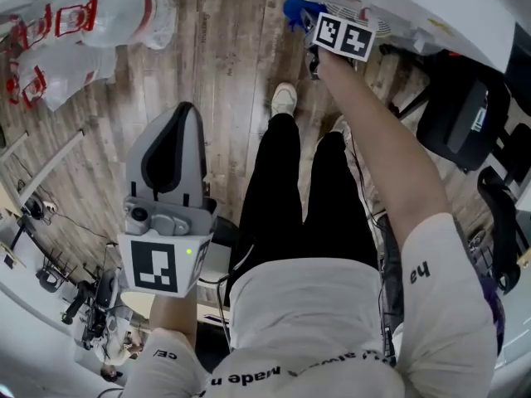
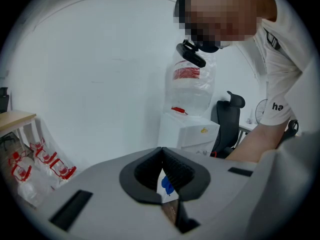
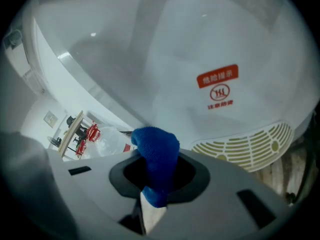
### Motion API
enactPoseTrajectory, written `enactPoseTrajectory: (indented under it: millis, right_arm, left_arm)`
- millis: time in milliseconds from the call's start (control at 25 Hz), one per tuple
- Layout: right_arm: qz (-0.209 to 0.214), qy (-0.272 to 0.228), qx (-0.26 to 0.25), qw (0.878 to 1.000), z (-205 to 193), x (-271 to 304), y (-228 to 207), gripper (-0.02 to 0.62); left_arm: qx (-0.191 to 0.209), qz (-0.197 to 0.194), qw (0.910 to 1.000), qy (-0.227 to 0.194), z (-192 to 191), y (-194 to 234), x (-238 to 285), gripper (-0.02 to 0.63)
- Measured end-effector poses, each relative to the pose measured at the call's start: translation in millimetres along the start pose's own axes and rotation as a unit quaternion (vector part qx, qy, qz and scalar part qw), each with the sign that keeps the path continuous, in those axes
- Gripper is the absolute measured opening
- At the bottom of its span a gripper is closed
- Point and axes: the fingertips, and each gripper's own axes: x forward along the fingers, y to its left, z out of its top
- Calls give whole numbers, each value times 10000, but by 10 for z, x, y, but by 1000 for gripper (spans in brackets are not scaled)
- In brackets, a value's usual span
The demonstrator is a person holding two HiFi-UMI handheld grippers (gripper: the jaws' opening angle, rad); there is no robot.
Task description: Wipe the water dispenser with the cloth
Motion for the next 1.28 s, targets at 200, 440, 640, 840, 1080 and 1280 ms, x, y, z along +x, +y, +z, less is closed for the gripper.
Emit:
enactPoseTrajectory:
  millis: [200,440,640,840,1080,1280]
  right_arm:
    - [8,-173,53,9998,122,-173,169,74]
    - [-127,-321,292,9990,212,-342,301,74]
    - [-233,-448,423,9978,324,-493,425,74]
    - [-273,-540,392,9974,436,-715,585,74]
    - [-209,-581,414,9972,582,-942,748,74]
    - [-79,-644,424,9970,717,-1211,954,74]
  left_arm:
    - [-40,12,9999,-93,139,-16,8,18]
    - [-83,-21,9998,-155,365,-29,-3,18]
    - [-48,-105,9998,-185,508,-26,-20,19]
    - [-118,-149,9997,-157,649,-21,-23,18]
    - [-61,-271,9991,-326,871,-95,11,18]
    - [-135,-425,9987,-261,981,-267,-28,18]
